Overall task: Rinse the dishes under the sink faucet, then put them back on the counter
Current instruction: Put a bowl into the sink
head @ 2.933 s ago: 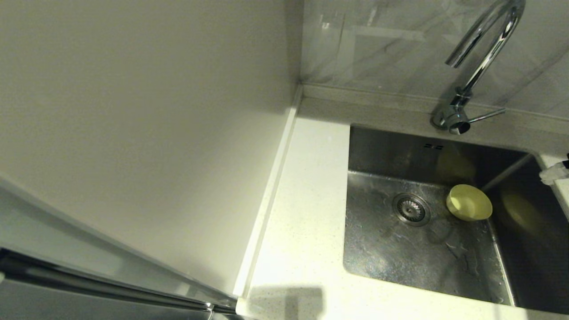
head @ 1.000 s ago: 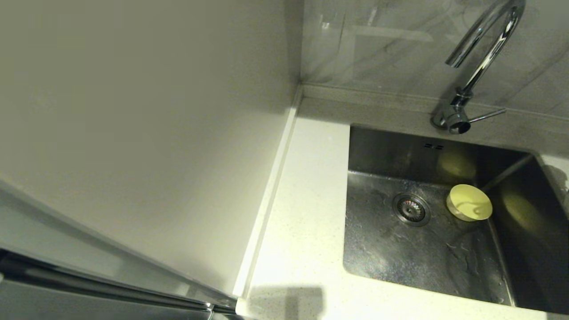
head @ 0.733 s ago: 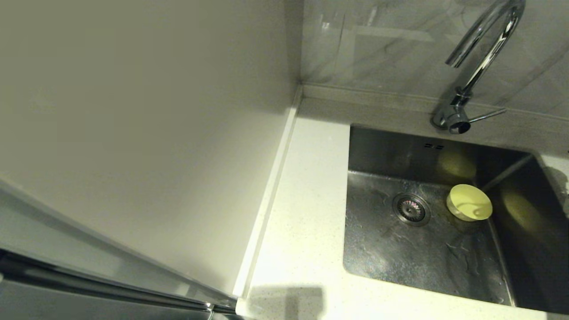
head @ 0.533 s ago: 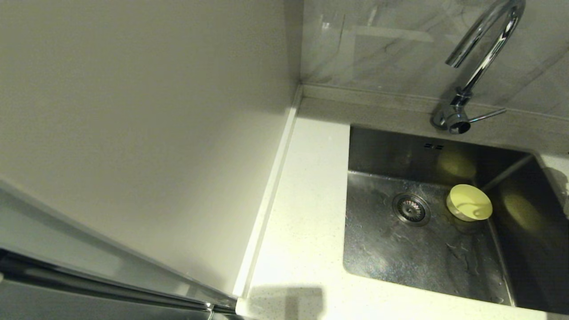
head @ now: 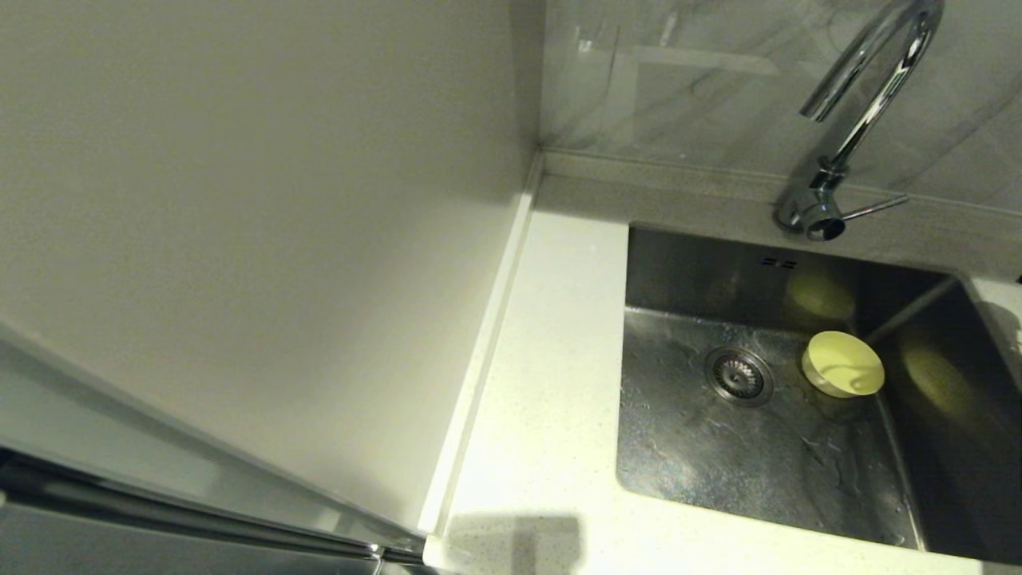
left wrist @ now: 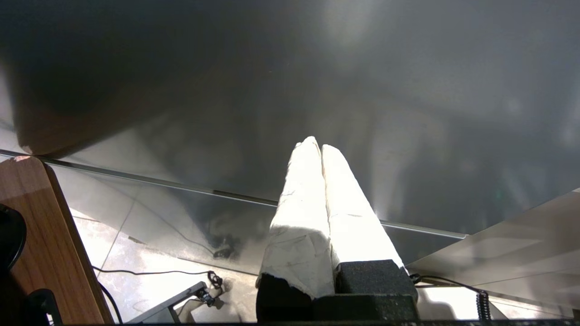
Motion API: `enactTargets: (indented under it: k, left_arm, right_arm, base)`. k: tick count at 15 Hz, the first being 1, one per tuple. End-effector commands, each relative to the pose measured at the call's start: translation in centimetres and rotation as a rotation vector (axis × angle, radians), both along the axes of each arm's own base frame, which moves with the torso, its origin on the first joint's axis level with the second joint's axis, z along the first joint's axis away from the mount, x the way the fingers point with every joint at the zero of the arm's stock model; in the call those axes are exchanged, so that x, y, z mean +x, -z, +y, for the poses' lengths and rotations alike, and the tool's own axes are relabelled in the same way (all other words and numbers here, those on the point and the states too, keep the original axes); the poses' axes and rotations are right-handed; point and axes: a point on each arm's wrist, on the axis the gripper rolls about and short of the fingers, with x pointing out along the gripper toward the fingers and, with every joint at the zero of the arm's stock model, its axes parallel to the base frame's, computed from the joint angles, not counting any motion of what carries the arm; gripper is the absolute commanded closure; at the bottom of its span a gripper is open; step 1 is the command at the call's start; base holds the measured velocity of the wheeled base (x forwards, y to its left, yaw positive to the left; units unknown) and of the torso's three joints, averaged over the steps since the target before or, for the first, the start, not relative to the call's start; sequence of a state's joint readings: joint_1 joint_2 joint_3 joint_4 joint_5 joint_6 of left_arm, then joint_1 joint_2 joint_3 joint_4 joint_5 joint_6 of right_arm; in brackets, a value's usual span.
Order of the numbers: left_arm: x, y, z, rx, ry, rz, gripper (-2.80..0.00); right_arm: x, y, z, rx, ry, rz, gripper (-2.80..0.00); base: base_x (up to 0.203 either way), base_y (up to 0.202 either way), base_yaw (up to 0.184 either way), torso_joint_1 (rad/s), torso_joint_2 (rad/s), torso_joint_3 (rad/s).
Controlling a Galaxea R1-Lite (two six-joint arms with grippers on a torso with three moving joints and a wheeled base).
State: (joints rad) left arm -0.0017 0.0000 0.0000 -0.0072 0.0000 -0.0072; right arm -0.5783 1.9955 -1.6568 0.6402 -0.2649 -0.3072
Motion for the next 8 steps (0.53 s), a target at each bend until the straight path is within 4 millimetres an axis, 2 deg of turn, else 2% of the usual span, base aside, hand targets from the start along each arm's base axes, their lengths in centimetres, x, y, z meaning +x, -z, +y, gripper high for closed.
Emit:
enactTargets:
  k: [1,8]
  left_arm:
    - [0.02,0.08,0.00,0.000,0.000,0.003,0.00]
    - [0.02,0.08,0.00,0.000,0.000,0.003,0.00]
  right_arm:
    - [0.01,0.28,-0.05,0.006,-0.003,0.012,0.00]
    - [-0.25,-0.32,0.57,0.018,-0.033,-0.011,0.00]
  base:
    - [0.000,0.000,0.000,0.000,0.00,0.000]
    - [0.000,0.000,0.000,0.000,0.00,0.000]
